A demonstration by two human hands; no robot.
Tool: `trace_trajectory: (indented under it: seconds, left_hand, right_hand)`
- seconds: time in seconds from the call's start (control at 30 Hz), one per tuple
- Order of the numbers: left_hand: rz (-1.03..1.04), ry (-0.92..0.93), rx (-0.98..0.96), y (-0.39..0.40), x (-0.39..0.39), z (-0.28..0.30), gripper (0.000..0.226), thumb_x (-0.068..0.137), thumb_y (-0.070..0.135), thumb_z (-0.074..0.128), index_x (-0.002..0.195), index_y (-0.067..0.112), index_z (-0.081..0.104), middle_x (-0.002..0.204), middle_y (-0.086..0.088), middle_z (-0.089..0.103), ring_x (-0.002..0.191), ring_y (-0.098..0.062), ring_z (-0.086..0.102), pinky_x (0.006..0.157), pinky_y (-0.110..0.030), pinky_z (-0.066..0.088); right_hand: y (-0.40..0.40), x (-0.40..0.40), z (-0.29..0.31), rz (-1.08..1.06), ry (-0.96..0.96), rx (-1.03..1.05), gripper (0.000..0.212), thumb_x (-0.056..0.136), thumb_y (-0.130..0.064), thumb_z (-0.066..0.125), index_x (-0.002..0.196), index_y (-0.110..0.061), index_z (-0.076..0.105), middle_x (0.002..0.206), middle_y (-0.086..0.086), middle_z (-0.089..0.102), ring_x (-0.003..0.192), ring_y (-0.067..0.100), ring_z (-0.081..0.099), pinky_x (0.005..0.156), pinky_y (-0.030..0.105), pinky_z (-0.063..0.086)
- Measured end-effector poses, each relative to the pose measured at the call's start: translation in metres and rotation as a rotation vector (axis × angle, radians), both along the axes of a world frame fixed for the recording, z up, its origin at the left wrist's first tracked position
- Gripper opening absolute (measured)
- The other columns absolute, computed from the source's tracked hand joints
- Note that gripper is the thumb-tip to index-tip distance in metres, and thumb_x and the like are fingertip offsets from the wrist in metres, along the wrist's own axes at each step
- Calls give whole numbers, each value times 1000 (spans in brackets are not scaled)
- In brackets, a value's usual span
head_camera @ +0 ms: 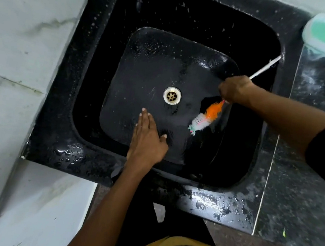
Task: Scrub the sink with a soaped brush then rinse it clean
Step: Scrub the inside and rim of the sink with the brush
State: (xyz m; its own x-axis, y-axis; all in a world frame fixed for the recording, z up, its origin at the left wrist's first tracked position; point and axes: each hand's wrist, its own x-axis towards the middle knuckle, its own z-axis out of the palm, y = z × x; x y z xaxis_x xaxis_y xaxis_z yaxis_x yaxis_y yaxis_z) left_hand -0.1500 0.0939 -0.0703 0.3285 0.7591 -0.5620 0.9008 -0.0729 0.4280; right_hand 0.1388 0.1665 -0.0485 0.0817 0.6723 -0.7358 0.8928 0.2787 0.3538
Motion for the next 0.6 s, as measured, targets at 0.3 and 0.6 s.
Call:
trace_trajectory:
  seconds: [0.3,0.6]
  left_hand:
    - [52,-7,-21,0,0,0,89,97,37,52,157,1,-3,166,-11,-18,154,-22,-11,125,-36,1]
    - [70,7,-5,2,-1,-4,90,96,37,55,157,1,0,166,-11,-15,154,-23,-9,125,-36,3]
  right_hand:
    - [-35,-53,-29,201,82,-232,25,92,-26,57,115,-25,67,124,-5,64,114,18,61,88,32,52]
    - [-15,-79,-51,213,307,-59,20,91,-30,59,106,-18,67,108,2,68,101,25,65,78,34,54]
